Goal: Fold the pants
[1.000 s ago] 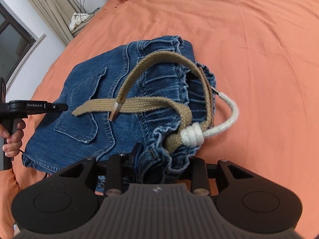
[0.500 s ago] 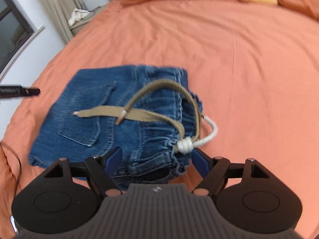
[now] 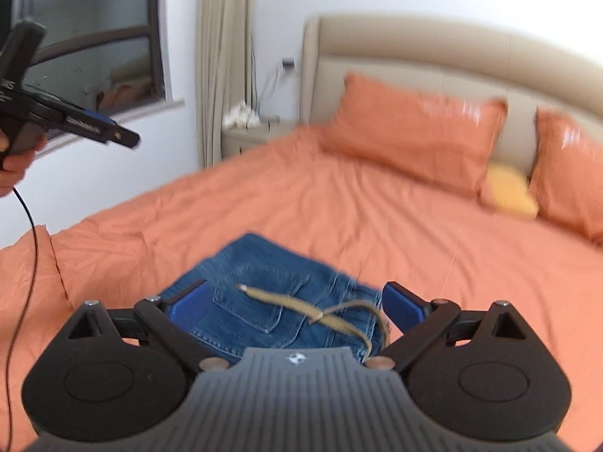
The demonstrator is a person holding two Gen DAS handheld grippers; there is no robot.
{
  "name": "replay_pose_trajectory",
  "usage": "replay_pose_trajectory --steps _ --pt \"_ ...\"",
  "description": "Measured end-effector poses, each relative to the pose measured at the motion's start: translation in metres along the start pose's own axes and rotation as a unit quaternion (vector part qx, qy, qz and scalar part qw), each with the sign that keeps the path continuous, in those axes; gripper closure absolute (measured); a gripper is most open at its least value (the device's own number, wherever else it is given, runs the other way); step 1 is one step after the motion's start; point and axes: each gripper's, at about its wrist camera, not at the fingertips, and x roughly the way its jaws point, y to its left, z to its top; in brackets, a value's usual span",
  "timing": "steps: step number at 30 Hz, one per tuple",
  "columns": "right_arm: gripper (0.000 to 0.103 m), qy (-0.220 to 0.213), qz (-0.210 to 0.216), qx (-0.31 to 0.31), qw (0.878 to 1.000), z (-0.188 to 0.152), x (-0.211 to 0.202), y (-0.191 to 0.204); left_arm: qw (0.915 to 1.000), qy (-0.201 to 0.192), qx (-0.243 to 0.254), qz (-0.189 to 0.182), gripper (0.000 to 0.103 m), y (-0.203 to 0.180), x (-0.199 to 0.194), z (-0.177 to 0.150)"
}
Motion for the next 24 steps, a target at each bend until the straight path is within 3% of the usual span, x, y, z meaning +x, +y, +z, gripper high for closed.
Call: replay_pose_trajectory --steps 5,8,10,13,19,24 --pt "0.005 -0.045 -0.034 0.012 0.998 -0.017 -0.045 0.018 0.9987 -0.030 0.029 0.029 0.030 -0.034 -0.029 -0.034" --pt "0.005 -0.049 -0.042 0.040 0.997 -0.036 -0.057 0.026 0.9969 -0.032 0.039 0.060 0.030 -0.058 -0.034 -0.060" --pt "0.005 -0.043 -0.054 0.059 0.996 -0.049 -0.058 0.030 0.9976 -0.022 0.028 0.059 0.030 -0.069 -0.033 -0.076" --pt "0.005 -0.030 -0.062 0.068 0.995 -0.068 -0.051 0.035 0.9993 -0.005 0.002 0.037 0.029 -0.077 -0.027 -0.098" --pt "0.005 -0.001 -0.104 0.082 0.991 -0.096 -0.022 0.041 0.9975 0.044 -0.002 0.055 0.029 -0.093 -0.006 -0.124" --pt "0.005 0.025 -0.112 0.096 0.989 -0.104 0.008 0.044 0.9964 0.072 -0.025 0.038 0.029 -0.100 0.008 -0.137"
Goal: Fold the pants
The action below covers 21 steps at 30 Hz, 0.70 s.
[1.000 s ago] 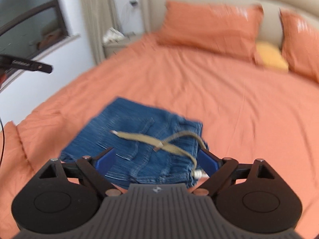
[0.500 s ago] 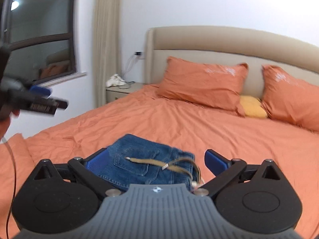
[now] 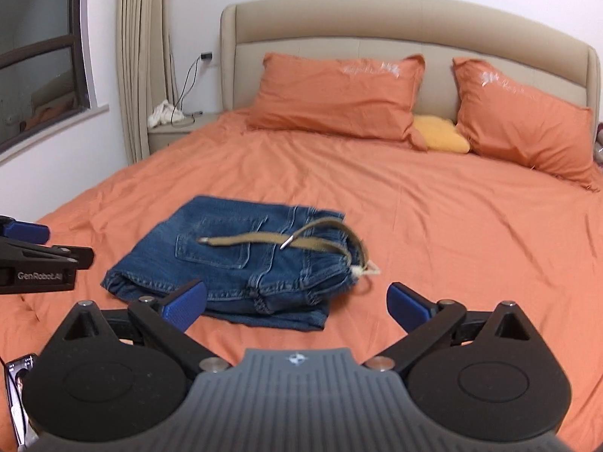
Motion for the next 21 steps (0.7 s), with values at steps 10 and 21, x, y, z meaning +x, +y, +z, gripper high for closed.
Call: replay_pose_trajectory --steps 10,21 --pt "0.005 0.028 0.006 0.002 1.000 -0.007 0.027 0.006 0.9994 0.026 -0.019 -0.012 0.029 -0.005 0.015 -0.011" --pt "0.005 0.023 0.007 0.001 1.000 -0.006 0.023 0.005 0.9990 0.029 -0.027 -0.019 0.029 -0.002 0.015 -0.009"
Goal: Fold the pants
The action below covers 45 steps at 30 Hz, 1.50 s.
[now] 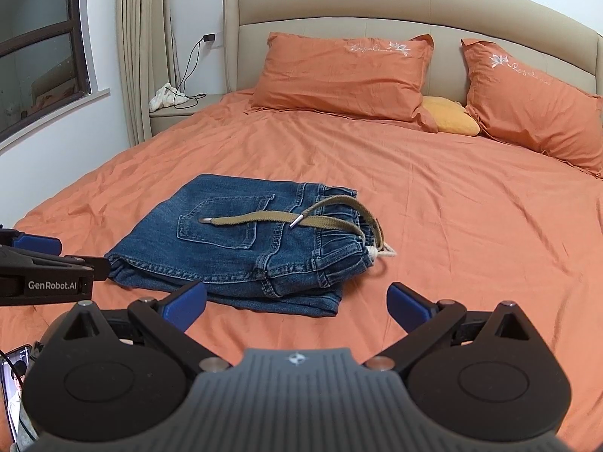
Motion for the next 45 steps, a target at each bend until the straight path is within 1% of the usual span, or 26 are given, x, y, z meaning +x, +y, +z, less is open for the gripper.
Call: replay_pose_trajectory --steps 15,45 --pt "0.005 -0.010 -0.001 0.001 1.000 -0.001 -0.008 0.000 1.0000 -0.002 0.003 -0.004 0.029 -0.006 -0.008 -0.003" --pt "0.005 -0.016 0.000 -0.006 1.000 0.001 -0.015 0.000 0.9999 -0.006 0.010 -0.006 0.029 -0.002 -0.010 0.003"
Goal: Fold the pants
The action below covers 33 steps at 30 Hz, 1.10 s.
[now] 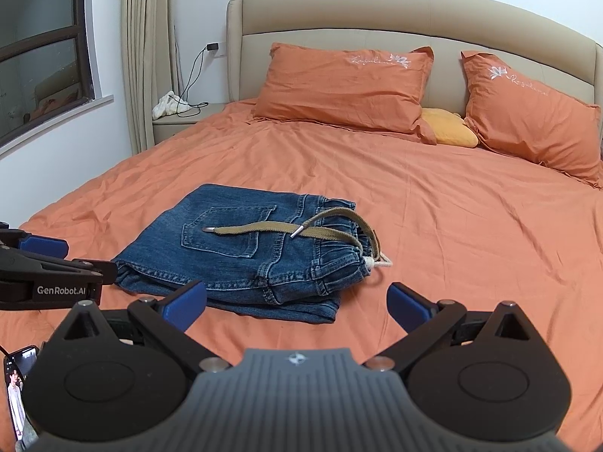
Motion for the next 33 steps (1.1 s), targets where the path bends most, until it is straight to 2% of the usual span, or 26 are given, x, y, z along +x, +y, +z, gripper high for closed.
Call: replay_pose_trajectory --steps 33 --pt "0.005 0.006 0.001 0.015 1.000 0.0018 0.0004 -0.0004 0.9998 -0.016 0.008 0.003 0.029 0.0001 -0.0082 -0.0001"
